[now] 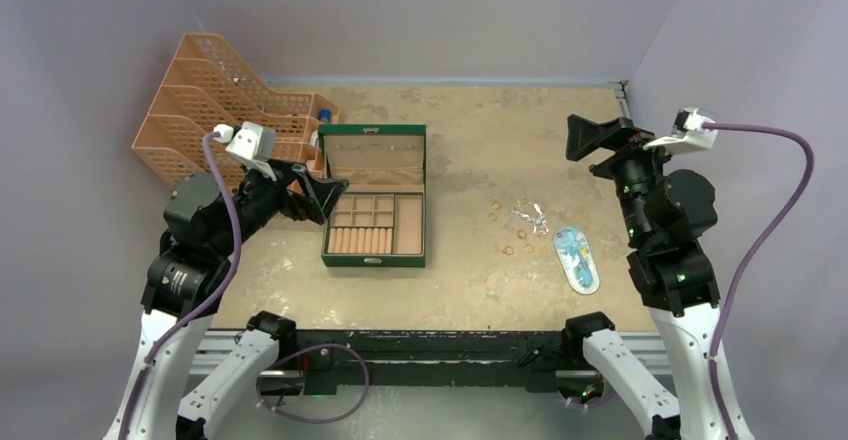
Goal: Organize the mixed jewelry
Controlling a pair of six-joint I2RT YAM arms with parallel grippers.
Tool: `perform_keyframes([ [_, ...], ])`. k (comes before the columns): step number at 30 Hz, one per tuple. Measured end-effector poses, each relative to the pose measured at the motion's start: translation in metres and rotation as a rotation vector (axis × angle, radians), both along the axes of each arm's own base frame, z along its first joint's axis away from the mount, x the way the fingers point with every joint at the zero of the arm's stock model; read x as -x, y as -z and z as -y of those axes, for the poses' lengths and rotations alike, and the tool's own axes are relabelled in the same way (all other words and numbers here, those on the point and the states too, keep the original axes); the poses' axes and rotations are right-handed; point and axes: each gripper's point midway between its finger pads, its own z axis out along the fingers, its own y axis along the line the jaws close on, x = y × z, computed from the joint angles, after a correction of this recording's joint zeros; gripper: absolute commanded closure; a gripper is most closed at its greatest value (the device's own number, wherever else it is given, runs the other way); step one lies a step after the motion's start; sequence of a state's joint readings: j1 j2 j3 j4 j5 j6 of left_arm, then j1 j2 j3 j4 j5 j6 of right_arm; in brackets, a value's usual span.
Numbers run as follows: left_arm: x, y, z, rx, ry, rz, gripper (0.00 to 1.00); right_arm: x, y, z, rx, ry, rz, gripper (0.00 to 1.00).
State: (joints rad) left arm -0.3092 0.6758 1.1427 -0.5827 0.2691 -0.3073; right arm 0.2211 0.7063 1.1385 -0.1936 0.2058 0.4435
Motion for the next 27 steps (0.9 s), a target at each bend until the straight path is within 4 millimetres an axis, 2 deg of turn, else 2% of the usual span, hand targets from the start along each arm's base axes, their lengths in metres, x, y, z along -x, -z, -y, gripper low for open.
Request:
perform_keyframes([
  [6, -0.002, 0.007, 0.011, 0.022, 0.055, -0.002, 0.0, -0.01, 0.036, -0.013, 0.012, -0.062, -0.083, 0.01],
  [9, -0.003, 0.007, 0.015, 0.036, 0.073, 0.01, 0.02, -0.017, 0.069, -0.018, -0.017, -0.073, -0.151, 0.02],
  [12, -0.007, 0.017, 0.018, 0.056, 0.073, -0.006, 0.04, -0.022, 0.106, -0.022, -0.055, -0.073, -0.243, 0.07],
  [14, -0.012, 0.028, 0.02, 0.068, 0.069, -0.031, 0.05, -0.025, 0.132, -0.025, -0.079, -0.077, -0.322, 0.14],
  [15, -0.015, 0.038, 0.021, 0.072, 0.066, -0.051, 0.04, -0.027, 0.141, -0.026, -0.086, -0.074, -0.352, 0.2],
  [17, -0.019, 0.056, 0.023, 0.082, 0.06, -0.097, 0.04, -0.031, 0.169, -0.028, -0.106, -0.062, -0.443, 0.39],
  [19, -0.024, 0.075, 0.026, 0.089, 0.056, -0.158, 0.06, -0.031, 0.199, -0.03, -0.12, -0.053, -0.531, 0.49],
  [23, -0.032, 0.092, 0.032, 0.111, 0.054, -0.241, 0.05, -0.019, 0.27, -0.037, -0.15, -0.035, -0.75, 0.52],
  [27, -0.033, 0.107, 0.035, 0.135, 0.052, -0.277, 0.05, 0.002, 0.322, -0.058, -0.151, -0.036, -0.929, 0.59],
])
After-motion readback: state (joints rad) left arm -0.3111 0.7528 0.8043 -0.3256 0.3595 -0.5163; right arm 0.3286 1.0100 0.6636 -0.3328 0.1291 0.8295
